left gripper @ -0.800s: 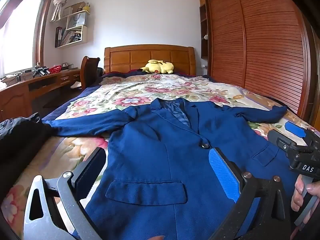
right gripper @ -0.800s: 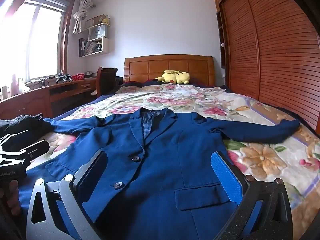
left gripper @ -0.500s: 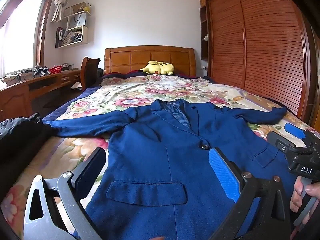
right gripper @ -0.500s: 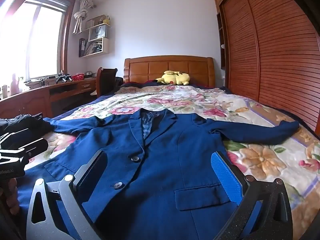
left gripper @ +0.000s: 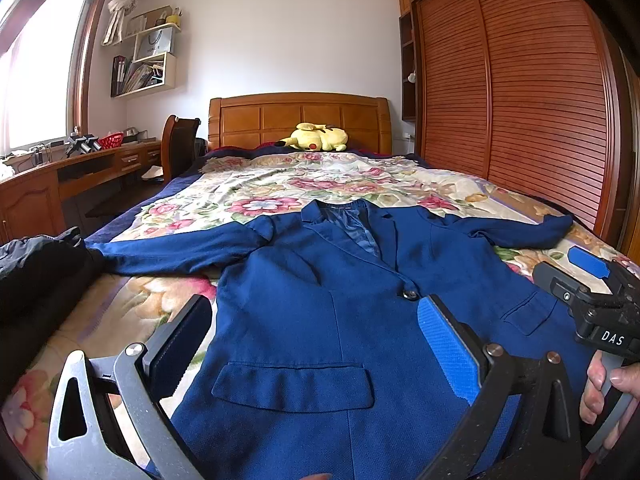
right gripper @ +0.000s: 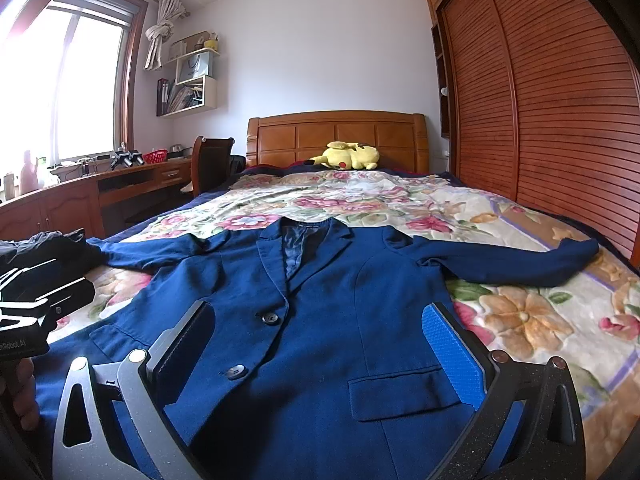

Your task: Fold large clothes

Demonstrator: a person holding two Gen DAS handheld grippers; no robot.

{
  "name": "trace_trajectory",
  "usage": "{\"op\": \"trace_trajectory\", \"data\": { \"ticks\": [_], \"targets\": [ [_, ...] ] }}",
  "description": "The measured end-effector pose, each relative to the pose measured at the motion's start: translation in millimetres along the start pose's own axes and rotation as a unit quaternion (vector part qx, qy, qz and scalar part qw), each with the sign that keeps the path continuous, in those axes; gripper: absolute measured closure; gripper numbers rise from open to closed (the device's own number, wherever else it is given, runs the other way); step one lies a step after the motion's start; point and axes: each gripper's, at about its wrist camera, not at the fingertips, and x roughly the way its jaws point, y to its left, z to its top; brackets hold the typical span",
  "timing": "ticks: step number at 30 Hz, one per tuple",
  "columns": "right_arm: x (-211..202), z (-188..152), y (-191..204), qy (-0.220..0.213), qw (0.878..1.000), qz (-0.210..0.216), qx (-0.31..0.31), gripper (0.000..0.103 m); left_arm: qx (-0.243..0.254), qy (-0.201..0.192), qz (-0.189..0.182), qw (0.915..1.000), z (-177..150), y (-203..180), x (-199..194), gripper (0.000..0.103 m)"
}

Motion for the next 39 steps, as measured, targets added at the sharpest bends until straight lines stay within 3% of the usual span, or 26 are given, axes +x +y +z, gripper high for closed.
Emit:
{"op": "trace_trajectory", "data": {
  "ticks": [39],
  "targets": [
    [0,0,1,-0.002,1.0,0.0,0.001,0.0,0.001,-0.005,0.001,1.0,9,-1,-8,0.0]
  ]
}}
